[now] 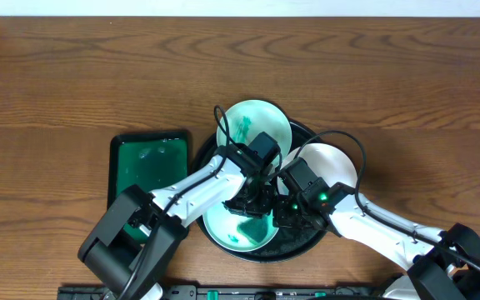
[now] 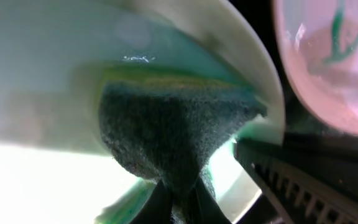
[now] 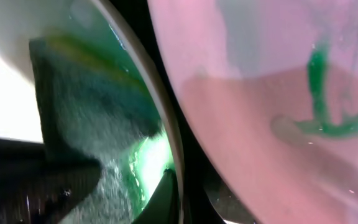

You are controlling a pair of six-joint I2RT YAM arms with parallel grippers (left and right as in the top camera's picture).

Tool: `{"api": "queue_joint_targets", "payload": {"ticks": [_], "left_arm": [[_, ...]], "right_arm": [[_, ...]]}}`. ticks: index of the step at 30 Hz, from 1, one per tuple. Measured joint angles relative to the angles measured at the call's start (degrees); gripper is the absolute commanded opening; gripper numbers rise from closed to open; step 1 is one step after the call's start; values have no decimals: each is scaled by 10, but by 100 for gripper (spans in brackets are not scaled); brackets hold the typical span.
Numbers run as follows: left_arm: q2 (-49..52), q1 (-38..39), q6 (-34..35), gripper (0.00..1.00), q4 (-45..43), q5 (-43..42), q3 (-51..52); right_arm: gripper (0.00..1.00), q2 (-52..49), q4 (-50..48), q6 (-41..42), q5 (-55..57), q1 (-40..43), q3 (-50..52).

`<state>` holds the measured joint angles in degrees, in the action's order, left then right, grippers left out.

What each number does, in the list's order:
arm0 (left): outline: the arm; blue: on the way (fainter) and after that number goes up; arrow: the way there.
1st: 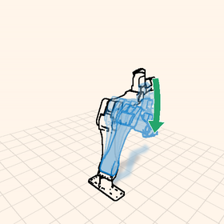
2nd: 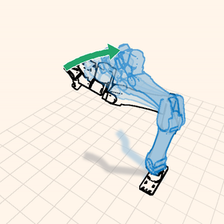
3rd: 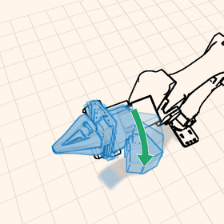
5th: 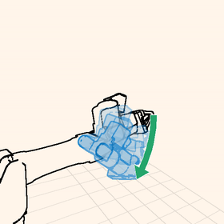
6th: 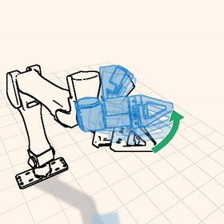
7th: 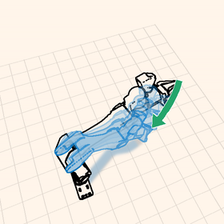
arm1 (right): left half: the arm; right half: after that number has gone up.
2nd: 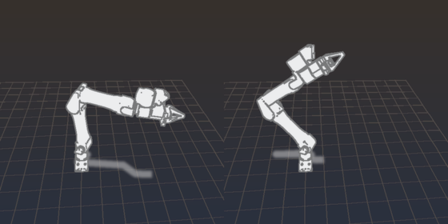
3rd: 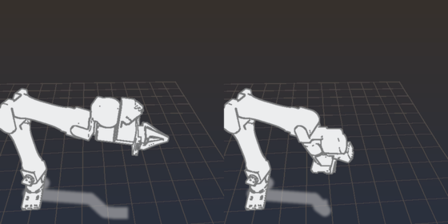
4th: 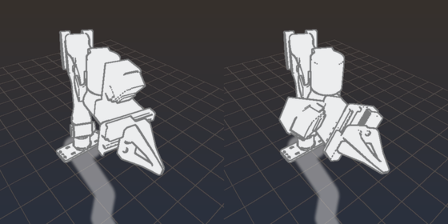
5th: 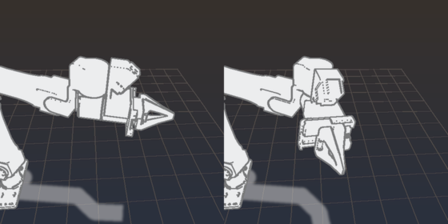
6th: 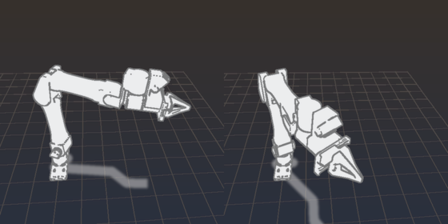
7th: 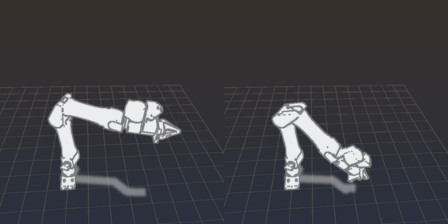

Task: Clean dirty plates on tray and stack at the side
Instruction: 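Scrub the lower pale green plate with the sponge in the left gripper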

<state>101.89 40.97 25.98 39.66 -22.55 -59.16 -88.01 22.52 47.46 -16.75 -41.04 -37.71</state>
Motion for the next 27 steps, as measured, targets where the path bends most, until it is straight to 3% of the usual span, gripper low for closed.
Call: {"api": "queue_joint_targets", "payload": {"ticks": [18, 27], "left_arm": [[-7, -37, 90, 7, -26, 220, -6], [-6, -69, 103, 7, 37, 347, -12]], "right_arm": [[1, -5, -16, 1, -6, -3, -4], [1, -5, -17, 1, -9, -4, -8]]}}
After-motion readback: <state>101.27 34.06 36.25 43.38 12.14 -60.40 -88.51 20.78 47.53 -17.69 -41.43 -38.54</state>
